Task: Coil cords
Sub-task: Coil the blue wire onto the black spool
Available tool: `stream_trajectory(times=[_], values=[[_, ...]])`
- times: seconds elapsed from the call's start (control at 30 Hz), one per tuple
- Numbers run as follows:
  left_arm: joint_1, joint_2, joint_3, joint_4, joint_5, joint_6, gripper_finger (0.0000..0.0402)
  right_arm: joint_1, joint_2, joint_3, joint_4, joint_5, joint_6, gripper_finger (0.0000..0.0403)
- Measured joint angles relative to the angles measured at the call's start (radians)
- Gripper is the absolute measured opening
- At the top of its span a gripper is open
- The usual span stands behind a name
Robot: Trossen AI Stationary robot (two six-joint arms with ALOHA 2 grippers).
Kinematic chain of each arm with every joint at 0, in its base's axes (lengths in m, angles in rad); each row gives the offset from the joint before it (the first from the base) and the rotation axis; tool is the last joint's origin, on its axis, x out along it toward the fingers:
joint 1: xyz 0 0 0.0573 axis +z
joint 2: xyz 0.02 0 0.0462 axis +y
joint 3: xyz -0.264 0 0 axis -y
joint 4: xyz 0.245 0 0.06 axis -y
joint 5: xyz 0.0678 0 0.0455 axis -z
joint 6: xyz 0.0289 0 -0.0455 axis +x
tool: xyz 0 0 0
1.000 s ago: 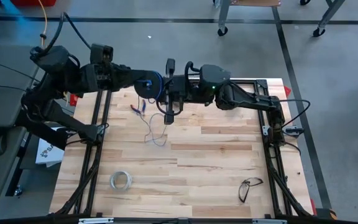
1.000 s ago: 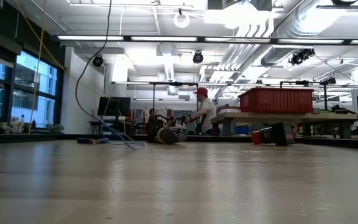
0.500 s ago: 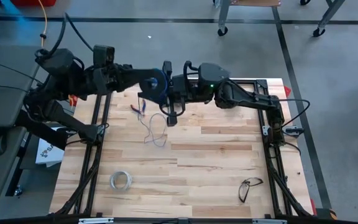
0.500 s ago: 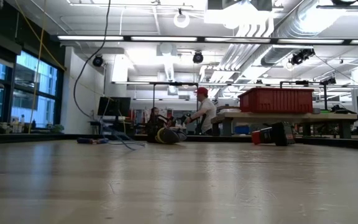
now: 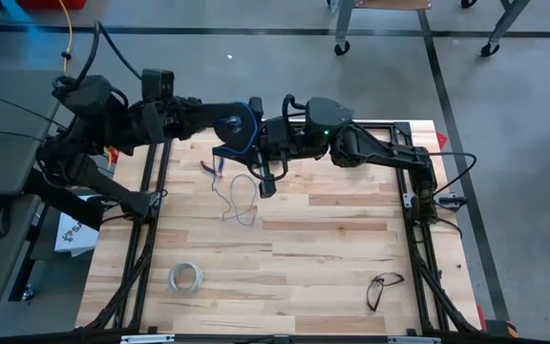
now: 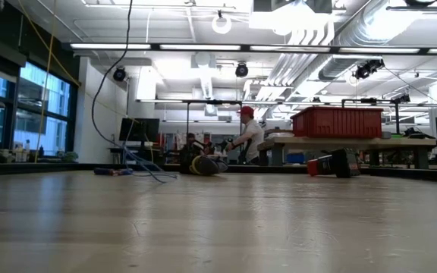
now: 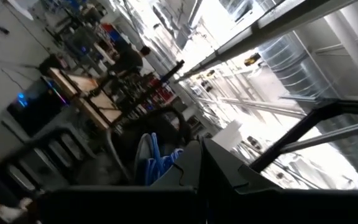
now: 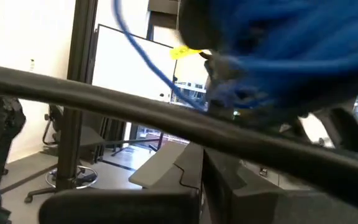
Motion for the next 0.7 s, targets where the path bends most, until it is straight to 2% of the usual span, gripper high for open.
stream_trajectory(times=[0.5, 0.7], values=[[-0.082, 0.018, 0.001, -0.047, 0.080, -0.158, 0.0000, -0.043, 0.000, 0.000, 0.027, -0.011, -0.025, 0.0000], [-0.093, -0.005, 0.000, -0.173, 0.084, -0.168, 0.0000, -0.082, -0.003, 0.000, 0.024, -0.016, -0.039, 0.0000]])
